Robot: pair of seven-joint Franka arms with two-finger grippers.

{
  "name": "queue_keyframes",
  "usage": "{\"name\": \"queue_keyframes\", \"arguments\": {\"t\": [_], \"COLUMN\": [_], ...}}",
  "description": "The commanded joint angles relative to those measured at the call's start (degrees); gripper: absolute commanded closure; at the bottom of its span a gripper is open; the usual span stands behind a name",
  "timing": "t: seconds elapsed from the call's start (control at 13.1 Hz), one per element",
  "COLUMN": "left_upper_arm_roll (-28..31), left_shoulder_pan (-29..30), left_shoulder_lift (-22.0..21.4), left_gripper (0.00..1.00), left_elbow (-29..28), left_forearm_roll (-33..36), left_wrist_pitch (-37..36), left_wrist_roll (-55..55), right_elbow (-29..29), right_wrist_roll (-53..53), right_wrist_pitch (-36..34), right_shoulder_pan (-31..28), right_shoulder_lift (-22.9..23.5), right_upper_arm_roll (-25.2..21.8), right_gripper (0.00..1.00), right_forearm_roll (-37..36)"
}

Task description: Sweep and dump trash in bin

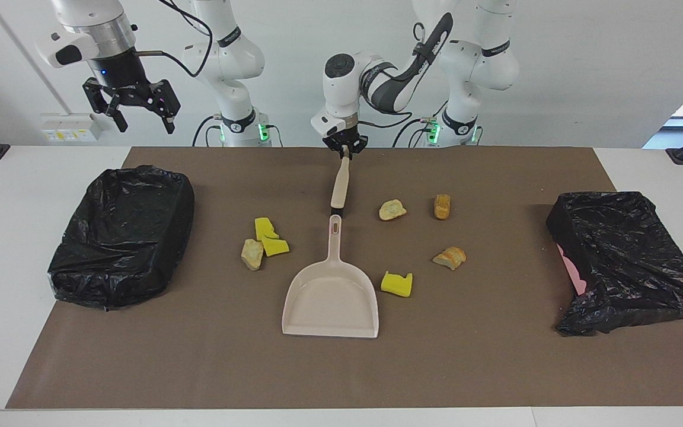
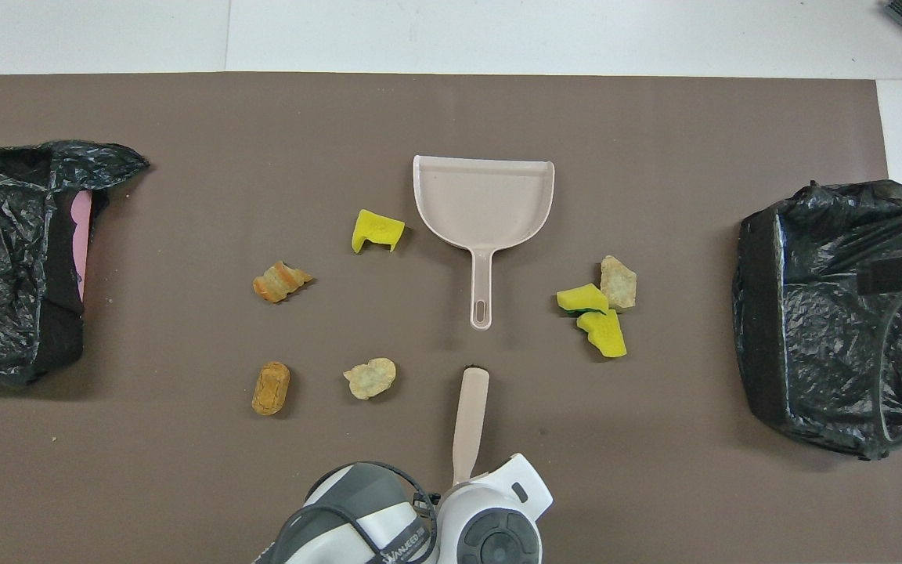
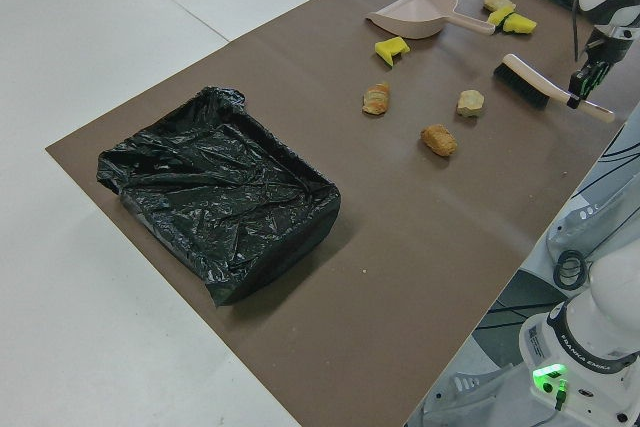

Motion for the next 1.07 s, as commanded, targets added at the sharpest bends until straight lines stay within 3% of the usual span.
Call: {"name": "queue_keyframes", "arguments": {"t": [0.0, 0.3, 0.69, 0.99], "left_upper_arm_roll": [1.06, 2.81, 10.53, 15.12], "left_shoulder_pan": [-0.24, -0.15, 0.11, 9.14], "left_shoulder_lift": [-2.24, -3.20, -4.60, -9.00], "left_gripper": [1.00, 1.00, 1.00, 1.00], "left_elbow": [2.21, 3.89, 5.47, 7.33], "left_forearm_roll": [-0.05, 0.30, 3.64, 6.01], "left_wrist_pitch": [-7.42, -12.45, -20.88, -26.26], "left_wrist_roll": [0.36, 0.89, 0.28, 1.24], "right_elbow": [0.25, -1.41, -4.14, -3.53], "right_wrist_roll": [-0.32, -0.23, 7.05, 18.89], "right_wrist_pitch": [0.18, 1.50, 13.88, 20.12], "right_shoulder_pan": [-0.07, 1.51, 7.65, 13.36], "right_shoulder_lift": [0.32, 1.02, 8.03, 15.15], "right_upper_arm_roll": [0.91, 1.17, 1.26, 1.44], "right_gripper": [0.00, 0.00, 0.00, 0.00], "right_forearm_roll": [0.93, 1.10, 4.53, 7.69]}}
